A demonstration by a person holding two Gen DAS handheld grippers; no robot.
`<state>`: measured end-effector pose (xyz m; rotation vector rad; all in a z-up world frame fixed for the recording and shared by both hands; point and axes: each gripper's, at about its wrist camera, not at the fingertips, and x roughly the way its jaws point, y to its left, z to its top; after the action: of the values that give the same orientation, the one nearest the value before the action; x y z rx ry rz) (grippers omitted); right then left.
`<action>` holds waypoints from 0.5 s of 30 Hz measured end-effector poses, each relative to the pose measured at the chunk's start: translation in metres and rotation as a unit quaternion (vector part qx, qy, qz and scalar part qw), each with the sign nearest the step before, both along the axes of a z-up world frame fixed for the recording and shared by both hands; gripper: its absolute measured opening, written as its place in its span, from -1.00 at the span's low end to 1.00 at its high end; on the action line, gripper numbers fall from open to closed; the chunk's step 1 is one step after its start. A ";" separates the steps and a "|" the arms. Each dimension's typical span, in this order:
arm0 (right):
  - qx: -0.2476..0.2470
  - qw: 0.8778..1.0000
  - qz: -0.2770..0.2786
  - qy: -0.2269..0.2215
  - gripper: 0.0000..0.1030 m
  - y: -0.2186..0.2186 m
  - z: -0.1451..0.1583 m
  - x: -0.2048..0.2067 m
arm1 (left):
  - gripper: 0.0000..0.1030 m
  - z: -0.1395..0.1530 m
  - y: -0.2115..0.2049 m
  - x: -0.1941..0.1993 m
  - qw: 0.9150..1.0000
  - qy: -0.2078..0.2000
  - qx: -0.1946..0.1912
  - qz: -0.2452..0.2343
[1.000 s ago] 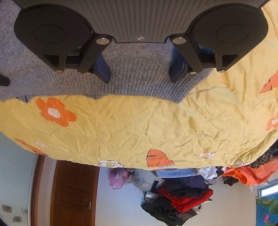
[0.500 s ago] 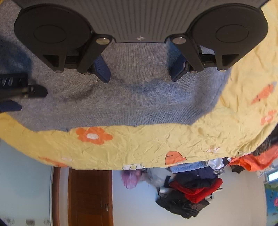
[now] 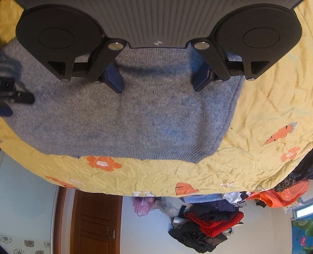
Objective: Fold small clothes
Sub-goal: 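Raise both tools and reposition them above the folded grey sweater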
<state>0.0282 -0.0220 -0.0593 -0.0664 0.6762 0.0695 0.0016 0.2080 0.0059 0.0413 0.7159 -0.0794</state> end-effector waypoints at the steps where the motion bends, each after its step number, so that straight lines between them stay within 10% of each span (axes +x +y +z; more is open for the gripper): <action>1: 0.011 1.000 -0.001 -0.005 0.81 -0.004 -0.002 -0.001 | 0.56 -0.001 0.000 0.001 1.000 0.000 -0.002 0.002; 15: 0.030 0.999 0.027 0.010 0.63 0.020 0.021 -0.012 | 0.57 0.003 -0.002 -0.014 1.000 0.017 0.016 0.010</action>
<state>0.0158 -0.0020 -0.0384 -0.0261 0.6929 0.1416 -0.0126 0.2064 0.0090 0.0632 0.7516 -0.0496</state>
